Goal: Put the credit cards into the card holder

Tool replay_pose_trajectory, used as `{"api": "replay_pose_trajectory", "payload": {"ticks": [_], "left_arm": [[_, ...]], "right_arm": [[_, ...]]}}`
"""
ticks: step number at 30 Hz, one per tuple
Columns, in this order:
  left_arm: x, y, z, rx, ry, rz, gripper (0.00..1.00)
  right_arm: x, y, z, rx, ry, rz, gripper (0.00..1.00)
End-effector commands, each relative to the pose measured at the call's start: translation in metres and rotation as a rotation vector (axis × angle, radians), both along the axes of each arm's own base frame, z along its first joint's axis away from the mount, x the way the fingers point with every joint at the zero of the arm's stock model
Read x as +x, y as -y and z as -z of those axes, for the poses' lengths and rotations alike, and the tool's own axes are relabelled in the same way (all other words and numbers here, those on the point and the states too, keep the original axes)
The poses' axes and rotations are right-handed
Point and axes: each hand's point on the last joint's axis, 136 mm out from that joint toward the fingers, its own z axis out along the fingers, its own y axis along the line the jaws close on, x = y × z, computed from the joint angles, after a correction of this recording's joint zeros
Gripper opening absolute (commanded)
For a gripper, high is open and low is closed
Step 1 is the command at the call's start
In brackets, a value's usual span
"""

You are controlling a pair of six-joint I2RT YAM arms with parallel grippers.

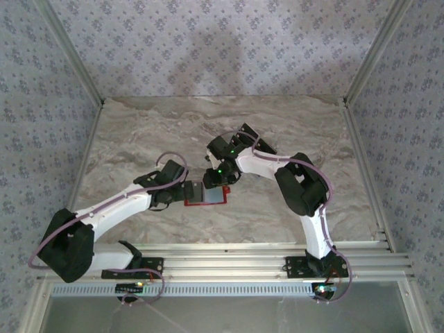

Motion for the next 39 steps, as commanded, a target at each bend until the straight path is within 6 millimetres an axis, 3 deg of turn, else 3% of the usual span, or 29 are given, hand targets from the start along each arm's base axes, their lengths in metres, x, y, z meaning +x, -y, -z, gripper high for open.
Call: {"api": "replay_pose_trajectory", "payload": {"ticks": [1,16,25,32,39], "left_arm": [[0.005,0.013,-0.008,-0.037,0.021,0.012,1.00],[-0.006,0.060,0.002,-0.137,0.064,0.145,1.00],[0.002,0.082,0.008,-0.135,0.078,0.196,1.00],[0.010,0.083,0.019,-0.052,0.069,0.191,1.00],[0.008,0.063,0.030,0.071,0.039,0.137,0.99]], "right_arm": [[-0.013,-0.002,0.013,0.020,-0.080,0.024,0.44],[-0.011,-0.005,0.016,0.028,-0.106,0.066,0.44],[-0.012,-0.005,0.017,0.027,-0.118,0.077,0.44],[-0.014,-0.004,0.018,0.026,-0.122,0.075,0.44],[-0.014,-0.003,0.019,0.031,-0.125,0.076,0.44]]}}
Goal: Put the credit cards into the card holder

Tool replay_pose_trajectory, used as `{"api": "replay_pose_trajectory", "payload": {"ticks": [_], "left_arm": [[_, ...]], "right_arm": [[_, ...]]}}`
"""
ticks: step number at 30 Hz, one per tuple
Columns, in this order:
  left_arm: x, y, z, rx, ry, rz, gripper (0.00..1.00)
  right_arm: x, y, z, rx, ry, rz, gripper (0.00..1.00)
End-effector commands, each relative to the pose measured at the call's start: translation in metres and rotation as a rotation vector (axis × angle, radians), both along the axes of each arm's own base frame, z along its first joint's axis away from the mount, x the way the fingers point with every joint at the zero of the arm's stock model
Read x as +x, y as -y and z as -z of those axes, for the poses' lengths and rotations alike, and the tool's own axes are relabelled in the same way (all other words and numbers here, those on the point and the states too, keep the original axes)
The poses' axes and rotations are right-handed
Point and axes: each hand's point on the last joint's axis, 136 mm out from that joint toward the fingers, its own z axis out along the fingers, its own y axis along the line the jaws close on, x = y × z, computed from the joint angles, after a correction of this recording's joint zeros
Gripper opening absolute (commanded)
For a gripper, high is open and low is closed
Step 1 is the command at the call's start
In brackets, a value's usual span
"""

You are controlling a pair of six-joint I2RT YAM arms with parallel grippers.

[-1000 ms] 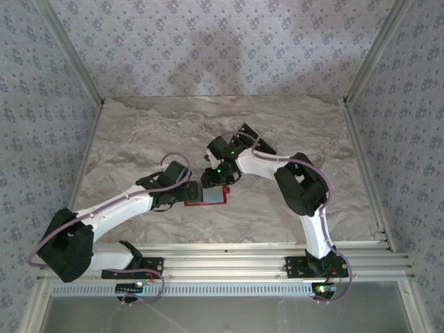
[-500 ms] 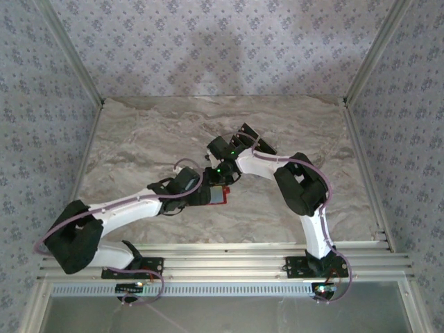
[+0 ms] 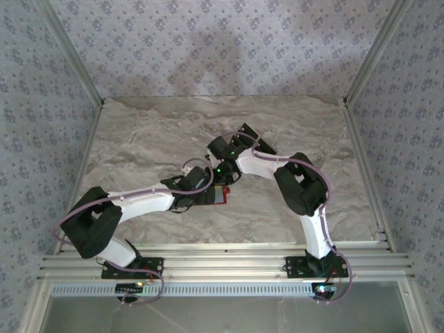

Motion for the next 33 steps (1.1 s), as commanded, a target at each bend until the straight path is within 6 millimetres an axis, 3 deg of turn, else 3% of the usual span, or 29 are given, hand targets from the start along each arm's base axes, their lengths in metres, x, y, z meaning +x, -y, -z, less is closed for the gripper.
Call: {"api": "replay_pose_trajectory", "payload": {"ticks": [1,10,20,33], "left_arm": [[0.001,-0.017,0.002,0.095,0.002,-0.044,0.99],[-0.010,-0.034,0.020,0.149,-0.033,-0.077,0.96],[-0.010,-0.033,0.021,0.137,-0.028,-0.076,0.97],[-0.011,-0.032,0.024,0.124,-0.028,-0.074,0.97]], "right_arm": [[-0.013,0.008,0.020,-0.040,-0.067,0.001,0.44],[-0.009,0.007,0.013,-0.022,-0.062,0.006,0.44],[0.003,0.023,-0.035,0.049,0.022,0.099,0.45],[-0.008,0.013,-0.027,0.098,-0.022,0.172,0.45]]}}
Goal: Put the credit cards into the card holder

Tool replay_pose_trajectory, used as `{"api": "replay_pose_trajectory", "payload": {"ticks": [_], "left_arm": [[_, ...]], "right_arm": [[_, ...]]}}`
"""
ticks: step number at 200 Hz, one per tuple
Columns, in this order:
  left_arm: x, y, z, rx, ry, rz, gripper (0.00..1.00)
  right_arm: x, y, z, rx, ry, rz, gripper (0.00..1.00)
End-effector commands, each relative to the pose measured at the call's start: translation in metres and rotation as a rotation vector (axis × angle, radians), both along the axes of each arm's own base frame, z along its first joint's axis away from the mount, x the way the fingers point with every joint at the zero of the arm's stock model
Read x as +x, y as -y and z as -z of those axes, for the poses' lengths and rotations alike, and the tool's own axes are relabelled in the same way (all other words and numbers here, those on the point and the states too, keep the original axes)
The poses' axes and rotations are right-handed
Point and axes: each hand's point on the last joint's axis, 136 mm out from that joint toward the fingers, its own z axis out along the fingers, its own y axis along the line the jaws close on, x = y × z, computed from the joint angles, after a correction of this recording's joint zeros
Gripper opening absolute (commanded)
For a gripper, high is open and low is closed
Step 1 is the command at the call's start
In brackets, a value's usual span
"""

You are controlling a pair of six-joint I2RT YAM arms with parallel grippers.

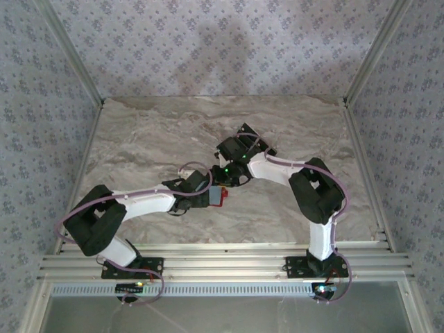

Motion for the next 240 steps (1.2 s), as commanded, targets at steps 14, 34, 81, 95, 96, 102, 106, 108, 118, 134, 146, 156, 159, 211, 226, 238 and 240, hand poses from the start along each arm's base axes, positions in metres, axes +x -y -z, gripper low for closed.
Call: {"api": "replay_pose_trajectory", "payload": {"ticks": [14,34,81,95,96,102,106,108,118,134,146,156,159,211,226,238,240], "left_arm": [[-0.005,-0.010,0.008,0.036,-0.017,-0.015,0.97],[-0.005,-0.010,0.008,0.037,-0.017,-0.017,0.96],[-0.005,-0.010,0.008,0.034,-0.016,-0.017,0.97],[-0.005,-0.010,0.008,0.033,-0.017,-0.017,0.96],[-0.005,-0.010,0.008,0.034,-0.017,-0.016,0.96],[-0.005,-0.010,0.008,0.035,-0.017,-0.016,0.96],[-0.004,-0.010,0.008,0.033,-0.017,-0.016,0.96],[-0.005,-0.010,0.008,0.035,-0.017,-0.016,0.96],[-0.004,-0.010,0.007,0.033,-0.016,-0.014,0.96],[-0.003,-0.010,0.007,0.031,-0.015,-0.016,0.96],[-0.003,-0.010,0.007,0.031,-0.015,-0.017,0.96],[-0.003,-0.010,0.007,0.031,-0.015,-0.016,0.96],[-0.003,-0.010,0.007,0.031,-0.016,-0.015,0.96],[-0.002,-0.010,0.006,0.030,-0.014,-0.016,0.96],[-0.002,-0.009,0.006,0.029,-0.015,-0.015,0.96],[-0.002,-0.010,0.007,0.030,-0.016,-0.015,0.96],[-0.002,-0.010,0.007,0.030,-0.017,-0.016,0.96]], "right_arm": [[-0.003,-0.009,0.004,0.019,-0.023,0.030,0.45],[-0.006,-0.012,0.010,0.014,-0.037,0.029,0.45],[-0.016,-0.009,0.024,-0.009,-0.066,0.031,0.45],[-0.018,-0.007,0.028,-0.015,-0.072,0.034,0.45],[-0.018,-0.007,0.028,-0.015,-0.072,0.035,0.45],[-0.019,-0.007,0.028,-0.015,-0.072,0.034,0.45],[-0.019,-0.006,0.029,-0.017,-0.074,0.035,0.45],[-0.020,-0.006,0.030,-0.018,-0.075,0.035,0.45],[-0.021,-0.006,0.030,-0.018,-0.076,0.037,0.45],[-0.021,-0.006,0.030,-0.018,-0.076,0.037,0.45],[-0.021,-0.007,0.028,-0.014,-0.073,0.034,0.45],[-0.029,0.000,0.037,-0.032,-0.092,0.036,0.45],[-0.030,0.000,0.037,-0.031,-0.092,0.034,0.45],[-0.033,0.002,0.025,-0.008,-0.072,0.039,0.45],[-0.035,0.001,0.025,-0.007,-0.075,0.035,0.45],[-0.035,0.001,0.025,-0.005,-0.075,0.033,0.45],[-0.036,0.000,0.025,-0.005,-0.075,0.032,0.45]]}}
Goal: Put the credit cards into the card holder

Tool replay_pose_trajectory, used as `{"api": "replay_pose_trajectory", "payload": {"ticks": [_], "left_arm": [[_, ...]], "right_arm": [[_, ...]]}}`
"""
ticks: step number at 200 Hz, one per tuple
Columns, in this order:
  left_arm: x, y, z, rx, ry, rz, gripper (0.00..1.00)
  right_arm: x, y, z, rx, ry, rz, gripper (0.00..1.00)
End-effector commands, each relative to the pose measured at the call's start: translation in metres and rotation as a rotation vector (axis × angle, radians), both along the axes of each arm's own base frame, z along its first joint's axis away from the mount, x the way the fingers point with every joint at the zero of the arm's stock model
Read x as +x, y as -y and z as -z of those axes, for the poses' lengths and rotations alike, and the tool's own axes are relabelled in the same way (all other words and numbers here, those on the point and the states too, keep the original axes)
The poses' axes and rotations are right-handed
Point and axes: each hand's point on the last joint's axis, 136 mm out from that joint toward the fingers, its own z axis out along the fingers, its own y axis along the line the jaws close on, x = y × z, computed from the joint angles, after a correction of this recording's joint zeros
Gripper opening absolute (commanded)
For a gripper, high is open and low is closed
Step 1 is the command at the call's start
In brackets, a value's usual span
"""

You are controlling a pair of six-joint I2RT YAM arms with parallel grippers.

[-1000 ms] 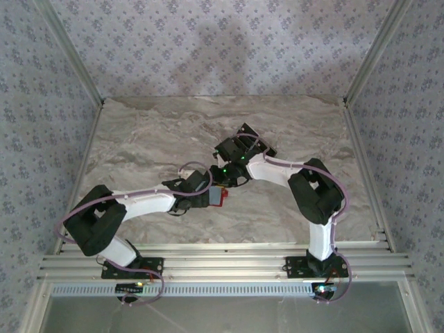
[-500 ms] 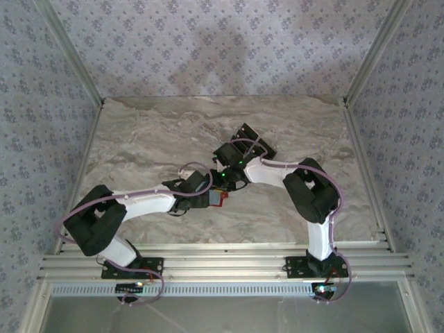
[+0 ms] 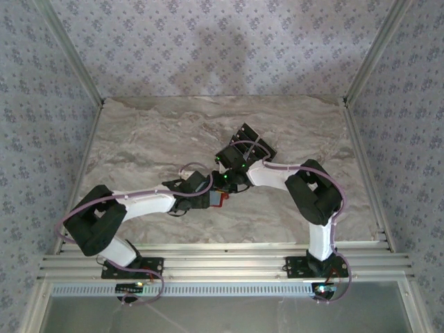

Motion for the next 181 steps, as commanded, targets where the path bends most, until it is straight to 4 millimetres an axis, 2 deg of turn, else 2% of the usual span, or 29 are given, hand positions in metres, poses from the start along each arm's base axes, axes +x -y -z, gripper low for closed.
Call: {"api": "replay_pose_trajectory", "payload": {"ticks": [1,85,181], "left_arm": [[0.000,-0.011,0.005,0.033,-0.006,-0.032,0.96],[0.001,-0.011,0.005,0.026,-0.005,-0.034,0.96],[0.002,-0.014,0.005,0.024,-0.003,-0.038,0.96]], "right_arm": [[-0.024,0.007,0.005,-0.036,-0.055,-0.031,0.45],[-0.036,0.003,-0.013,-0.009,-0.025,-0.038,0.45],[-0.051,-0.002,0.016,-0.042,-0.082,-0.054,0.45]]}}
